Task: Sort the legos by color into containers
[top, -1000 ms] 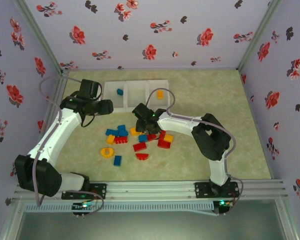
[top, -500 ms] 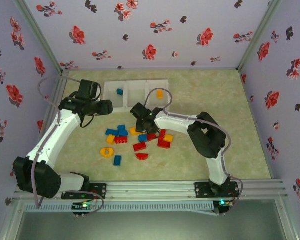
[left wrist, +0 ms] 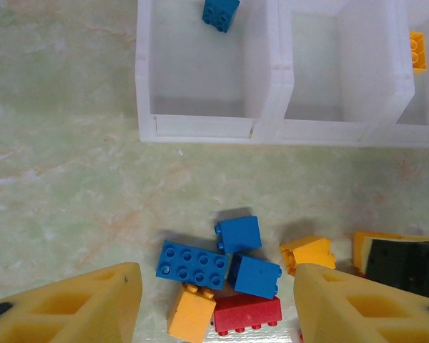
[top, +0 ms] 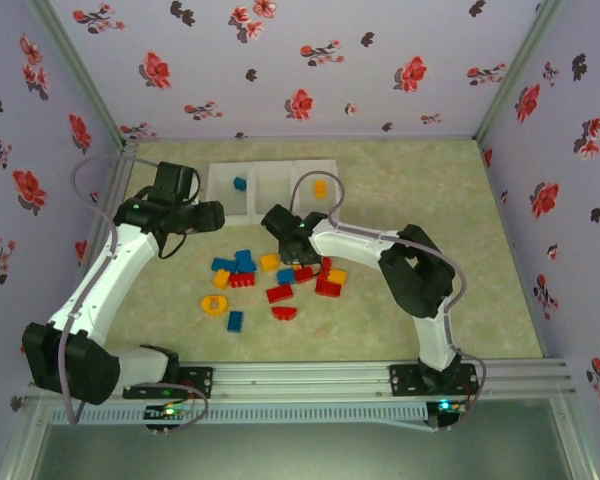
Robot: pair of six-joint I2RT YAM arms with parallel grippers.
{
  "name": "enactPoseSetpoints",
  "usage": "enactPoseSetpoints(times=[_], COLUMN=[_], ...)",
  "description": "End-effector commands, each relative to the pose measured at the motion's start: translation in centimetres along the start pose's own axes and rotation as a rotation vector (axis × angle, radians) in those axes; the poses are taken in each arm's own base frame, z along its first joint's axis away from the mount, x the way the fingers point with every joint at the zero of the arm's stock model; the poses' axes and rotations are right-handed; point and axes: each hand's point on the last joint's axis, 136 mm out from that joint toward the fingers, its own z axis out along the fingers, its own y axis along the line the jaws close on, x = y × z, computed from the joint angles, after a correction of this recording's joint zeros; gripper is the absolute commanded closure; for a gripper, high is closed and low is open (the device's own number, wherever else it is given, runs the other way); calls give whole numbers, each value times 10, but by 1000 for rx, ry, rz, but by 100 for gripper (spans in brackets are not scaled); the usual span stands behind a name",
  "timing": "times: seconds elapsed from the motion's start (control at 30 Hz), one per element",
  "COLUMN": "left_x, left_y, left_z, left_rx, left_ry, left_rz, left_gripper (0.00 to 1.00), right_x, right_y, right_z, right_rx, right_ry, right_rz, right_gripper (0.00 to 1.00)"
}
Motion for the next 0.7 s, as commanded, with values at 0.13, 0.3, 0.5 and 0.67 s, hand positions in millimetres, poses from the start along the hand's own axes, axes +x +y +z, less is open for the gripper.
enactPoseSetpoints(times=[0.13,0.3,0.5,0.67], left_x=[4,6,9,9], left_y=[-2,-6,-7,-6], left_z=[-5,-6,-8,-15], left_rx=[6,13,24,26], left_ry=[-6,-10,-49,-84], left_rz=[-5,-14,-61,-83], left_gripper=[41,41,41,42], right_x=[-64,-115,-174,-205], right_y=[-24,-47,-61,-52], right_z=[-64,-83,-78,-57], right_rx=[-4,-5,-60,-120], right_ry=[-157,-232,-280,-263], right_rz=[-23,-10,16,9], right_gripper=[70,71,70,69])
